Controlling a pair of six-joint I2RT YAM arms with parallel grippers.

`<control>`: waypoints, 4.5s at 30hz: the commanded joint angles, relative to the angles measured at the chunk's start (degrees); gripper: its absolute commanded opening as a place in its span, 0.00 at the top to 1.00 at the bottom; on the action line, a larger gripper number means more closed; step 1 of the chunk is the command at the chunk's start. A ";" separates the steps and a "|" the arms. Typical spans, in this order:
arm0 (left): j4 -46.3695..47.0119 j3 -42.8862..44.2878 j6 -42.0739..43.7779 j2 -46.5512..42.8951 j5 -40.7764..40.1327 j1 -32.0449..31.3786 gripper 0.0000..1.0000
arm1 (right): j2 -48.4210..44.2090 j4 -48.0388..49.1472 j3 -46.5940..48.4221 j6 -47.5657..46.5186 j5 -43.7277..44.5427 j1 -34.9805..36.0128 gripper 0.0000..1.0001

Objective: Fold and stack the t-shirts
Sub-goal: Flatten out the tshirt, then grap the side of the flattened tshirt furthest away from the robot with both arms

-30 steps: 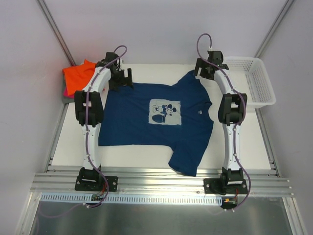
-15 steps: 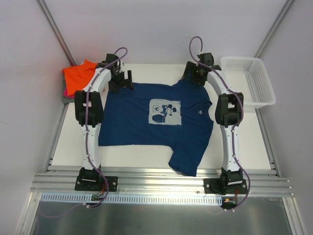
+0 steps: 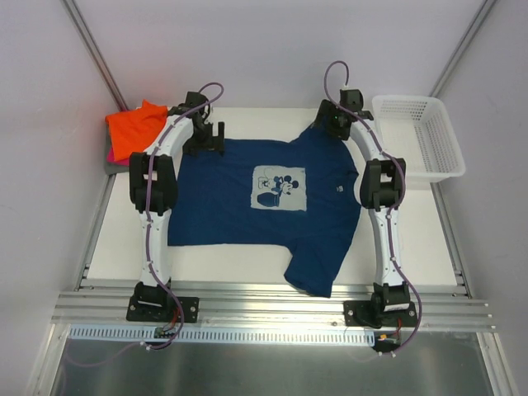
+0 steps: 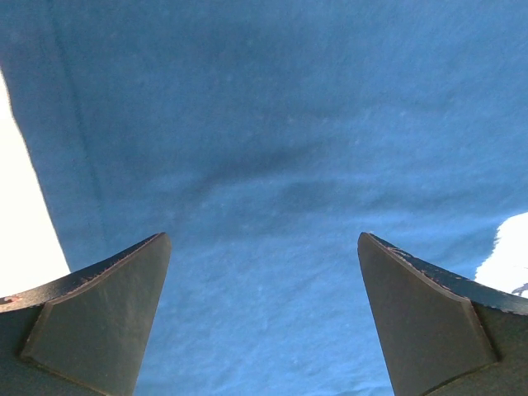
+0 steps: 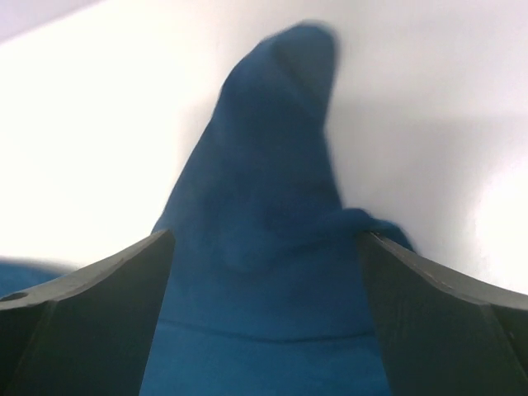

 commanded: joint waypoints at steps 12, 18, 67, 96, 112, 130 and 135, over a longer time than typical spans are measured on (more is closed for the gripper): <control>0.73 0.13 3.11 -9.67 -13.42 -2.95 0.01 | 1.89 7.61 7.56 -5.51 8.34 -4.91 0.03; 1.44 -0.04 4.17 -11.96 -20.02 -3.48 0.01 | -3.64 11.73 2.59 -10.10 4.38 -5.53 0.03; 3.72 13.22 6.37 9.83 -1.31 6.45 0.14 | -3.65 7.78 -6.06 -1.57 -4.06 -3.24 0.25; 5.22 19.47 4.52 17.04 8.10 9.62 0.41 | -3.47 7.26 -4.92 -3.59 -2.39 -1.92 0.39; 5.22 18.85 4.43 16.69 9.51 9.27 0.83 | -3.38 8.66 -4.66 -4.56 -3.44 -1.31 0.95; 5.04 14.37 4.78 7.47 10.12 9.00 1.00 | -14.80 8.13 -13.43 -7.63 -6.52 -3.94 0.99; 4.95 14.11 4.61 5.71 10.30 9.00 1.00 | -18.41 8.05 -14.41 -7.90 -7.04 -4.73 0.99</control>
